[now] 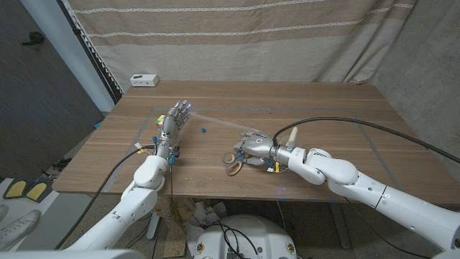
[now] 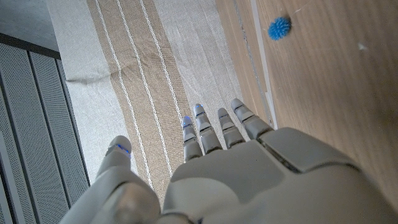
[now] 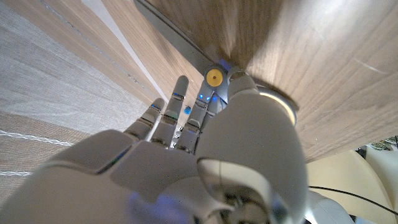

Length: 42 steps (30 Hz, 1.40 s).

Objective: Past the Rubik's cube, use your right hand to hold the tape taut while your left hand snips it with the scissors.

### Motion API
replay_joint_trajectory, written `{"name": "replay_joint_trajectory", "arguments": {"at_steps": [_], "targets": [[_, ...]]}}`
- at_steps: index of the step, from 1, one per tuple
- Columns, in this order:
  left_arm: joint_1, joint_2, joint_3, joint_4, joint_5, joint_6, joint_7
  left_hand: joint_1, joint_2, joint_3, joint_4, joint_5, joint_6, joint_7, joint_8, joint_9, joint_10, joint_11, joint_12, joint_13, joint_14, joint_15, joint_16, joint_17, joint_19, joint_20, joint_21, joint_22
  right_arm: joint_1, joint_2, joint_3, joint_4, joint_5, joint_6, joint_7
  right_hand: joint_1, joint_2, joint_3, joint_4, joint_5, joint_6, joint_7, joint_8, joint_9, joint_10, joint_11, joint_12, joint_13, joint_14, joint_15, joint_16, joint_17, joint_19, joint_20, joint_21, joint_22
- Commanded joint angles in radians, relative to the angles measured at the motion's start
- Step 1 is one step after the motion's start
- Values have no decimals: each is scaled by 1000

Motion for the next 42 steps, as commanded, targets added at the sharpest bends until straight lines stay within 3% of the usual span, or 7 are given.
{"name": "replay_joint_trajectory", "arguments": {"at_steps": [1,9,12,15,22,25,42], "targets": [[-15,-8,9,22,-5,3,-14,-15,-3,-4,0,4,14,-4,5,2,13,4,5,3,-1,-123,6,5,-2,-83,3,4,7,2,4,23,22,3,-31,19,5,-15,9,-8,207,-128,52,-55,218,-69,104,212,41,-188,17,11,31,-9,8,3],[-23,-15,12,35,-8,-1,-19,-19,-3,-6,2,4,18,-8,6,2,14,4,5,3,-1,-123,6,5,0,-84,4,4,-1,-7,26,17,67,24,-84,33,0,-21,1,-7,242,-122,52,-105,271,-70,89,148,92,-191,28,11,55,-16,11,3],[-24,-16,12,37,-7,-3,-18,-20,-3,-7,3,4,18,-8,5,2,16,3,6,3,0,-125,6,5,0,-84,4,4,-6,-12,41,11,109,46,-106,43,4,-20,-2,-9,247,-119,49,-126,281,-71,91,140,118,-192,31,9,91,-29,22,3],[-25,-18,12,41,-9,-5,-20,-21,-3,-8,3,4,18,-9,5,2,17,3,6,3,0,-126,7,5,0,-83,4,4,-12,-18,54,-1,141,66,-119,87,15,-2,-15,-20,222,-109,49,-153,222,-68,110,187,192,-195,28,-4,126,-51,29,2],[-26,-25,17,45,-11,-9,-23,-24,-2,-10,5,4,20,-8,5,2,19,5,7,4,1,-125,7,5,1,-84,5,4,-31,-20,78,-11,184,102,-165,145,18,21,-25,-44,218,-81,76,-172,191,-70,133,221,283,-196,19,-24,206,-101,52,1],[-21,-25,15,40,-9,-11,-18,-25,-2,-11,6,4,21,-8,5,2,20,5,7,4,2,-125,7,6,1,-85,5,4,-40,-19,87,-9,190,109,-187,159,19,27,-26,-51,215,-76,80,-178,187,-69,138,226,296,-197,13,-30,218,-124,55,1],[-7,-21,14,22,-9,-8,-12,-32,-2,-16,10,4,22,-8,4,2,22,5,6,4,2,-126,7,6,1,-84,5,4,-76,-5,134,-1,321,130,-194,194,10,30,-22,-80,206,-60,97,-204,181,-65,151,231,397,-198,-4,-59,265,-169,71,5]]}}
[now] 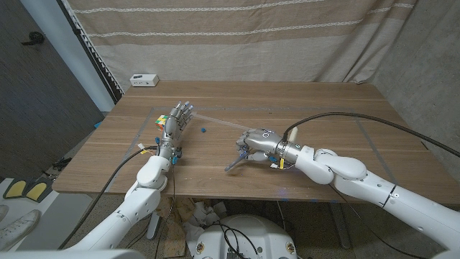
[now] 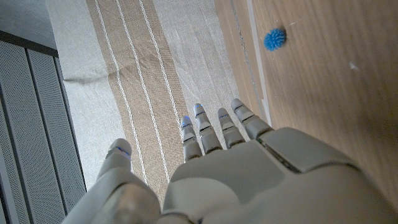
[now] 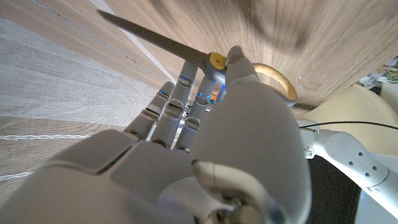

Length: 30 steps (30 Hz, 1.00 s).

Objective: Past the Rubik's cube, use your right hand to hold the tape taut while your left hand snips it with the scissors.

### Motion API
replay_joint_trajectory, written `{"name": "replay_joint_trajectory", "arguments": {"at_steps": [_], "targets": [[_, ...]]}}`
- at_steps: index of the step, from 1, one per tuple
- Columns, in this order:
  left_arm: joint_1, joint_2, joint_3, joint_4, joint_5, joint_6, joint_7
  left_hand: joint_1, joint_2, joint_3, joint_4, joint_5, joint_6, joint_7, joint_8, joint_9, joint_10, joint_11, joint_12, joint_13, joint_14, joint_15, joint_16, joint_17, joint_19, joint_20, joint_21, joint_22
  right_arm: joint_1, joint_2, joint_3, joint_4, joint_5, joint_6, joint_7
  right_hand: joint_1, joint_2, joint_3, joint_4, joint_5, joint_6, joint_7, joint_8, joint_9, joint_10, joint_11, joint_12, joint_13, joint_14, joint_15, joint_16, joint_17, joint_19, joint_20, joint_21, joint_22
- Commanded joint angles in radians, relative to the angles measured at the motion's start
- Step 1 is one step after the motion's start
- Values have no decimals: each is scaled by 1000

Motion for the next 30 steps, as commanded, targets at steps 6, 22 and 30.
{"name": "replay_joint_trajectory", "arguments": {"at_steps": [6,22,30], "targets": [[6,-2,2,-5,0,0,3,-11,1,-6,0,4,6,-2,4,2,7,0,6,4,3,-127,7,6,1,-84,5,4,-32,21,47,17,142,38,-15,119,76,20,3,-23,4,17,18,-16,75,-81,49,66,71,-143,2,10,21,-88,17,9],[-5,-7,5,7,-7,3,-8,-15,2,-11,3,4,8,-4,4,2,9,0,6,4,4,-125,7,6,1,-83,5,4,-85,45,116,-23,323,76,-38,151,79,39,8,-28,-1,18,46,-4,55,-84,93,132,138,-141,23,59,46,-94,39,17],[-11,-13,7,19,-13,-1,-16,-18,2,-13,5,4,9,-3,3,2,10,2,6,4,4,-125,7,6,1,-83,5,4,-105,62,148,-43,413,97,-29,162,78,45,15,-28,-29,11,75,35,35,-85,127,187,155,-140,28,102,55,-101,60,27]]}}
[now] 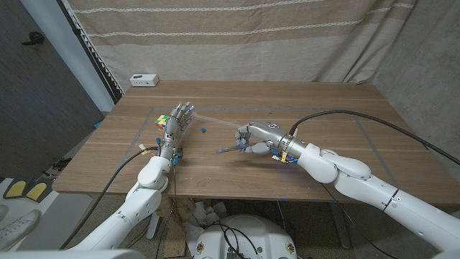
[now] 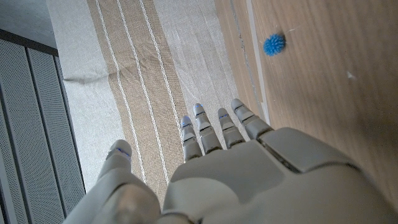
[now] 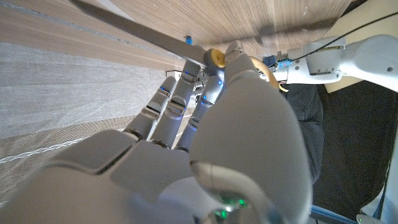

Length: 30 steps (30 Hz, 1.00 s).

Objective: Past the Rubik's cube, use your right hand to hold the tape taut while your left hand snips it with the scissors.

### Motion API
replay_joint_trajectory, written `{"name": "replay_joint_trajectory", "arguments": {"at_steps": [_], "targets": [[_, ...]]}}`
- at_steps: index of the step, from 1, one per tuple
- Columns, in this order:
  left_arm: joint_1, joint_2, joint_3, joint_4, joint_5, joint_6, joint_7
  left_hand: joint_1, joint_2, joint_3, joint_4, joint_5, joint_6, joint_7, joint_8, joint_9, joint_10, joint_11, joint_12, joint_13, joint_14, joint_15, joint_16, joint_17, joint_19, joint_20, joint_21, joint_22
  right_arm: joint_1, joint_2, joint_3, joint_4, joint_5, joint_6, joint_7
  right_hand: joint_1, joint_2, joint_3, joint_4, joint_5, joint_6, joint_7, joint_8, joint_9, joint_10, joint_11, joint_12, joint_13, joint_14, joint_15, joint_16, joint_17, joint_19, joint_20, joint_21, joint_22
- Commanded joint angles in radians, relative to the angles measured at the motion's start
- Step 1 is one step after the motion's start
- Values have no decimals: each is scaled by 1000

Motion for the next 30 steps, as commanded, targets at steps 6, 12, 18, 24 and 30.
{"name": "replay_joint_trajectory", "arguments": {"at_steps": [6,12,18,24,30], "targets": [[-6,-8,1,17,-10,-4,-12,-13,-2,-6,-2,4,10,-4,3,2,8,-3,6,4,4,-126,7,6,1,-83,5,4,-39,32,58,-34,173,48,15,132,114,26,16,4,-24,-1,21,24,-20,-1,20,32,25,-99,12,41,10,-103,23,12],[0,-6,-2,15,-14,-5,-11,-14,-2,-8,-1,4,8,-4,3,2,6,-2,5,4,4,-125,7,6,1,-83,5,4,-52,46,80,-51,245,54,28,136,112,28,17,6,-13,6,26,16,-29,-2,21,35,25,-98,11,57,10,-103,31,16],[0,-9,-2,18,-19,-8,-15,-15,-2,-9,0,5,7,-5,2,2,7,-2,5,4,3,-125,6,6,1,-83,5,4,-64,55,108,-68,335,64,48,140,109,29,16,6,-8,7,26,5,-29,-3,22,33,22,-99,8,69,13,-102,40,19],[-3,-7,-2,14,-16,-11,-19,-16,-1,-10,1,5,8,-4,2,2,7,-4,5,4,3,-126,6,6,1,-83,5,4,-77,62,135,-78,411,73,60,144,104,28,16,4,13,6,30,-13,-12,-1,35,38,25,-99,5,89,16,-111,54,22],[-8,-3,3,5,-10,-10,-25,-17,-1,-11,2,5,9,-4,2,2,7,-4,5,4,3,-128,6,6,2,-84,5,4,-92,66,161,-85,454,80,58,151,106,31,15,6,9,7,26,-28,-38,0,39,54,21,-98,0,106,12,-111,65,26]]}}
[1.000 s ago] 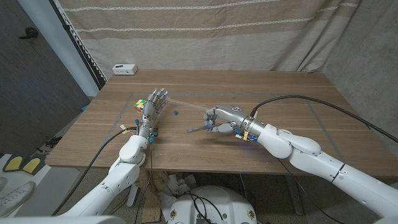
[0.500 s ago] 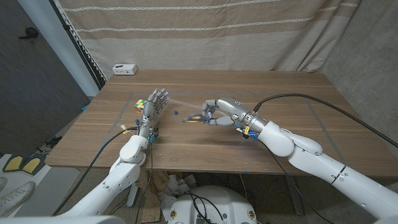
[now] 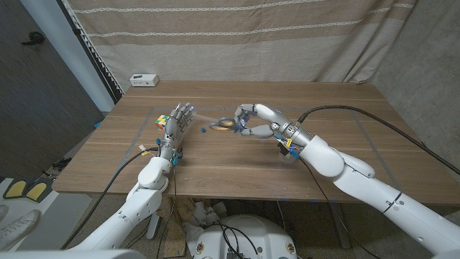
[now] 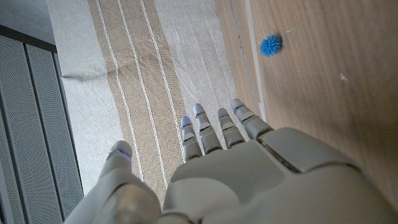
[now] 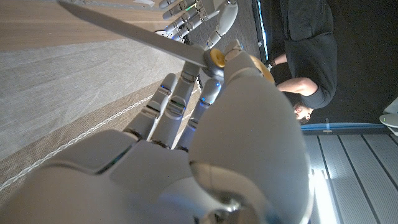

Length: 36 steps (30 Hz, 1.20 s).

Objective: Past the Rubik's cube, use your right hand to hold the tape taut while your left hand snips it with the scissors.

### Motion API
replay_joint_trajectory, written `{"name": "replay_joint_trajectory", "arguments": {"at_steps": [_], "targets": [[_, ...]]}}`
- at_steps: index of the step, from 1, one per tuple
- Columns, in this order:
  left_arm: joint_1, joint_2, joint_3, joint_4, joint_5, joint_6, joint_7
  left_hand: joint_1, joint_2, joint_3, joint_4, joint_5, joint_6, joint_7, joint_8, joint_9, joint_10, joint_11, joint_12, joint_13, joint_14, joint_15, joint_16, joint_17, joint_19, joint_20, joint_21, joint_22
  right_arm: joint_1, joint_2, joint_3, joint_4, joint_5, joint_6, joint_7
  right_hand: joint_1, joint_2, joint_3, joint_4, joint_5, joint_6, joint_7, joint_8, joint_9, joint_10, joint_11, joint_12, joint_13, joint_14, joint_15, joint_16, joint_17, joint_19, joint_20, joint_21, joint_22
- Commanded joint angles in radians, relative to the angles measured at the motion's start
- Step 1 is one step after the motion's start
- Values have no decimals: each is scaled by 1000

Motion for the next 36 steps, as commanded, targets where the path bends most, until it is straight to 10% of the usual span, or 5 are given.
{"name": "replay_joint_trajectory", "arguments": {"at_steps": [1,28,36], "targets": [[-7,4,5,-12,7,-2,-11,-13,-5,-3,2,5,6,0,2,2,7,-4,5,4,3,-128,6,6,2,-84,5,4,-28,13,52,-18,129,22,11,135,123,8,0,4,7,-6,0,-7,-16,-3,6,7,17,-102,-7,14,-1,-110,11,6],[47,47,-3,-152,67,22,53,-1,2,-2,-1,7,9,1,3,2,14,-6,6,4,6,-127,6,5,3,-86,5,3,-51,15,121,-8,84,92,-23,142,125,9,6,10,-1,-7,18,-9,-17,-5,19,16,12,-102,-27,53,-14,-112,44,15],[60,62,-2,-191,98,45,80,49,-11,5,-36,15,70,37,25,3,49,-13,17,6,10,-130,6,3,10,-107,4,1,-50,22,139,4,59,121,-39,142,126,8,8,10,-5,-11,20,-12,-20,-5,22,19,12,-102,-34,59,-23,-110,50,16]]}}
